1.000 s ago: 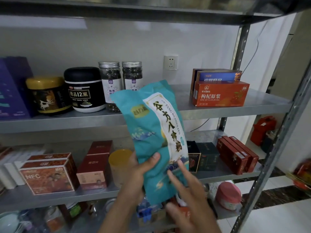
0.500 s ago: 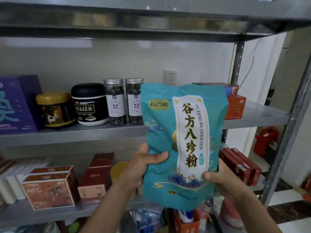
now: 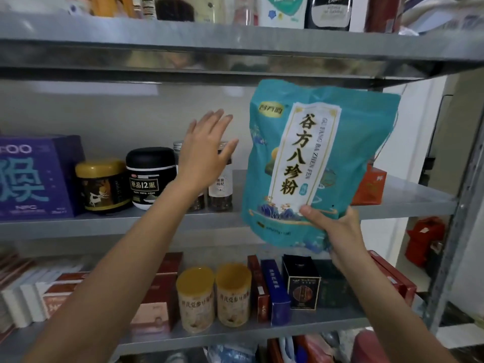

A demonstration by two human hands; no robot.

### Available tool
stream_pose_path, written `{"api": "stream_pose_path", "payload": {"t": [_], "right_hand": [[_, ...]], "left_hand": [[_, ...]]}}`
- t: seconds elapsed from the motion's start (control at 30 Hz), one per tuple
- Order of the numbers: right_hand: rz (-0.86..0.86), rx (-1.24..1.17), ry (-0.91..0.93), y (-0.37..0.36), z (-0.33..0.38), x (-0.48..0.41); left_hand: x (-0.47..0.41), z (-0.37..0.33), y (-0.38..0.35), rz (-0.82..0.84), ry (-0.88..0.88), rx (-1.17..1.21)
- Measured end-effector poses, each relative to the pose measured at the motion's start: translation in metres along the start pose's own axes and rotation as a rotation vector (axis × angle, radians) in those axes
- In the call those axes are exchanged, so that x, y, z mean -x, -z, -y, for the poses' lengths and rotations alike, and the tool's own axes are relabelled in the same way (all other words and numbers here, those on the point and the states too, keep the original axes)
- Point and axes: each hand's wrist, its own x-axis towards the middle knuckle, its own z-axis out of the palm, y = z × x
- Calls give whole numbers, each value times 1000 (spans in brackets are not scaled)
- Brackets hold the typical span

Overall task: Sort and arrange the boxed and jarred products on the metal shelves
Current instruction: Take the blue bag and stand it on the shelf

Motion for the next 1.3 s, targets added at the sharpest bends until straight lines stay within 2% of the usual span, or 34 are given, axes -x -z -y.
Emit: {"api": "stream_pose_path", "payload": {"t": [0.1,0.17,0.3,0.43,0.6,0.73,0.9,1.1,1.3], "right_hand": [[-6,28,46,-9,7,-34],[-21,41,62,-15,5,-55],[-59,89,59,-22,-11,-94],[-9,119,-39,-28,-36,-124],[244,98,-191,-30,-62,-149],[346,134,-312,-29,-68,-172],[261,181,-241,-40,-77,-189],[305,236,-278,-49,-95,-205],[264,279,-256,-50,-95,-201]], "left_hand": [[-11,20,-12,179,17,-138],[-8,26,-19,196,-17,-211],[-5,28,-28,68,-82,-270],[-4,31,-34,-16,-115,-284],[-2,33,-47,-141,-138,-329],[-2,35,-56,-202,-148,-375],[-3,39,-63,-286,-171,-392],[-5,42,-71,-378,-184,-365],[-5,43,-72,-412,-204,-359]]}}
